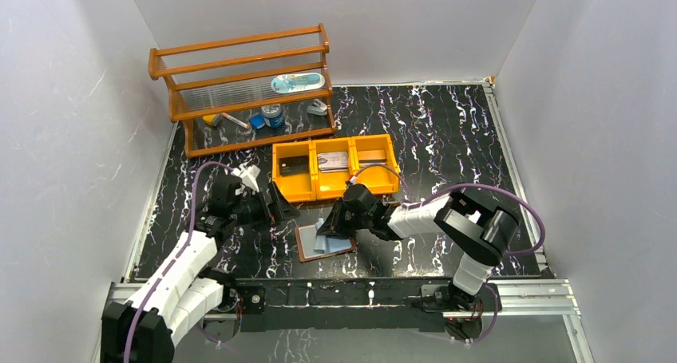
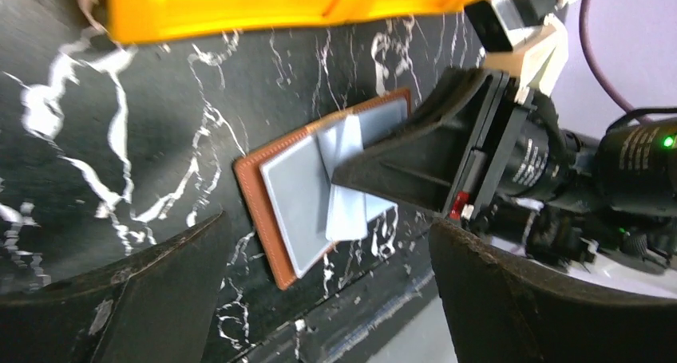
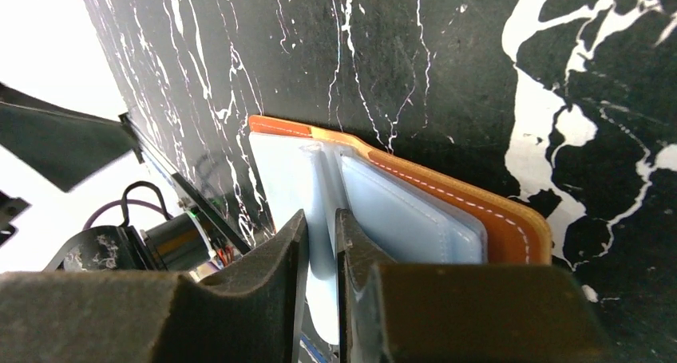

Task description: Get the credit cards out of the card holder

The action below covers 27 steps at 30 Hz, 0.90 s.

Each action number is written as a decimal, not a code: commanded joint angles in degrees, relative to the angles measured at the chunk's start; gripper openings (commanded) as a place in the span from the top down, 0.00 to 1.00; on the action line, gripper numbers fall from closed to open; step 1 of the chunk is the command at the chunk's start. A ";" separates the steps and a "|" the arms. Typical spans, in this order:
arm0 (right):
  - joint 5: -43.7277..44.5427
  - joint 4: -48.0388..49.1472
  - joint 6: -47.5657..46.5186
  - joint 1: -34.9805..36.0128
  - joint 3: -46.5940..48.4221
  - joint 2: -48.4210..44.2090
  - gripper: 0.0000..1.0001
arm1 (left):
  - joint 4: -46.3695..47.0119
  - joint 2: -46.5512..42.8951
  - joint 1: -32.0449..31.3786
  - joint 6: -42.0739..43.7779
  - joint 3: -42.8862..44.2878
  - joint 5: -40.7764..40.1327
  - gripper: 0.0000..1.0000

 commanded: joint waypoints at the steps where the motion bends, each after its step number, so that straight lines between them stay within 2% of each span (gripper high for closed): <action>1: -0.73 2.52 1.49 -0.27 -1.16 -0.67 0.73 | 8.16 1.54 -0.04 -5.22 -3.81 13.64 0.09; 4: -0.69 2.81 1.71 -0.35 -1.64 -0.59 0.73 | 12.16 2.90 -1.82 -7.03 -5.85 15.21 0.10; 6: -0.78 3.30 1.93 -0.36 -1.95 -0.46 0.73 | 15.50 4.62 -6.27 -8.68 -6.77 13.00 0.11; 7: -0.95 3.41 1.92 -0.46 -1.92 -0.34 0.73 | 17.97 6.53 -10.72 -9.85 -6.72 10.42 0.13; 8: -0.95 3.46 1.91 -0.44 -1.96 -0.18 0.73 | 19.02 8.98 -14.02 -10.37 -6.41 8.11 0.16; 9: -1.08 3.49 2.09 -0.61 -2.11 -0.14 0.72 | 19.79 12.32 -17.01 -10.40 -6.69 4.02 0.23; 10: -1.04 3.65 2.27 -0.69 -2.46 -0.12 0.72 | 21.08 13.01 -17.61 -10.83 -7.99 1.54 0.26; 13: -1.22 4.19 2.39 -0.93 -2.92 0.01 0.72 | 25.52 15.87 -19.04 -10.79 -10.08 2.01 0.34; 22: -2.18 5.08 2.81 -1.17 -3.01 0.79 0.71 | 29.30 21.57 -20.49 -9.85 -10.96 1.51 0.55; 27: -2.54 5.19 2.81 -1.26 -2.93 0.48 0.71 | 29.85 23.22 -20.85 -9.74 -11.12 1.15 0.63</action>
